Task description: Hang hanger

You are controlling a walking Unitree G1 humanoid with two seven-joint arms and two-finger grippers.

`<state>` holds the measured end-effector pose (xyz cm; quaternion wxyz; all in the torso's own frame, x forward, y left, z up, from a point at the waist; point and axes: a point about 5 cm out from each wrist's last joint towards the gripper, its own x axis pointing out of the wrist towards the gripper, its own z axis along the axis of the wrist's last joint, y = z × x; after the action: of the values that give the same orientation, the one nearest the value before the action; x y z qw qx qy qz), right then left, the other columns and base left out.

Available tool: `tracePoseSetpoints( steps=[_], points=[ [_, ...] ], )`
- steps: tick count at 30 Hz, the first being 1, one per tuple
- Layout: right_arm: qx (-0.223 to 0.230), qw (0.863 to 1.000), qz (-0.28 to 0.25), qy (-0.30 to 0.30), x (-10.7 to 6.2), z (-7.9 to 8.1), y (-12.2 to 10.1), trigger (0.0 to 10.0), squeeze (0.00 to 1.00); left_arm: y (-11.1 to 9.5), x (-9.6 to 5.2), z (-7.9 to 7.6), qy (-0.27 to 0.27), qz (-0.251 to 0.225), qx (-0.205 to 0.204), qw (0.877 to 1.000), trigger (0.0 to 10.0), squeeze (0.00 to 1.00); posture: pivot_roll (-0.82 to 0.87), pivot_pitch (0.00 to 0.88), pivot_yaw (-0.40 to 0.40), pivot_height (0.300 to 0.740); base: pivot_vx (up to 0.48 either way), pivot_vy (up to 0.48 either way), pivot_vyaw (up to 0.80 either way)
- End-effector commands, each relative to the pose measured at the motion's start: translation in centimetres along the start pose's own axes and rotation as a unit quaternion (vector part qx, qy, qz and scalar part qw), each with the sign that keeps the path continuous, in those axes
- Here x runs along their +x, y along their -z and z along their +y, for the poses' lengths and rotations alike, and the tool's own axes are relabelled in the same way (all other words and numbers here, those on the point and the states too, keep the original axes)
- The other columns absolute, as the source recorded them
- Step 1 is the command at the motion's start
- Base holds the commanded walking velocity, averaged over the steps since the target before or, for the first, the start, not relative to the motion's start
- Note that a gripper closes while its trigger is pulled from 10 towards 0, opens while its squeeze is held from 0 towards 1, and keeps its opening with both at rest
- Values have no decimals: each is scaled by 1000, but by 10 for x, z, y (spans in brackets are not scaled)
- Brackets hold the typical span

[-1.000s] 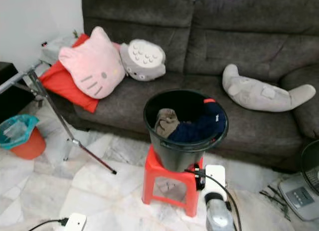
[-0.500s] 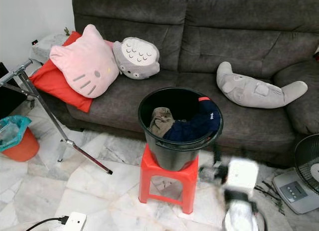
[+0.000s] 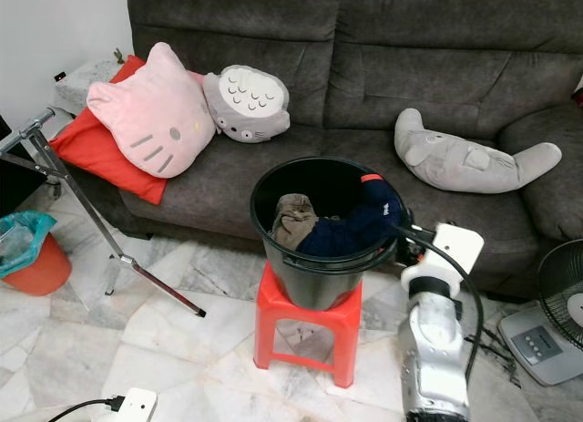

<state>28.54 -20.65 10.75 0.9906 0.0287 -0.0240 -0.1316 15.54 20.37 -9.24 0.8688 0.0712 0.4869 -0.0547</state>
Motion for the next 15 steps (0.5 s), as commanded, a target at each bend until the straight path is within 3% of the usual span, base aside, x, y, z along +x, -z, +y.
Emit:
tracePoseSetpoints(
  steps=[1, 6, 15],
  points=[
    [-2, 1000, -4, -5, 0, 4, -2, 10000, 0, 3, -1, 3, -4, 5, -4, 1000, 10000, 0, -90, 0, 27, 740, 247, 0, 0],
    [-15, 1000, -11, -23, 2, 13, -4, 10000, 0, 3, -1, 3, -3, 4, -5, 1000, 10000, 0, -87, 0, 21, 740, 245, 0, 0],
    [-16, 1000, -8, -19, 2, 11, -4, 10000, 0, 4, -1, 0, -1, 5, -7, 1000, 10000, 0, -90, 0, 18, 740, 248, 0, 0]
  ],
)
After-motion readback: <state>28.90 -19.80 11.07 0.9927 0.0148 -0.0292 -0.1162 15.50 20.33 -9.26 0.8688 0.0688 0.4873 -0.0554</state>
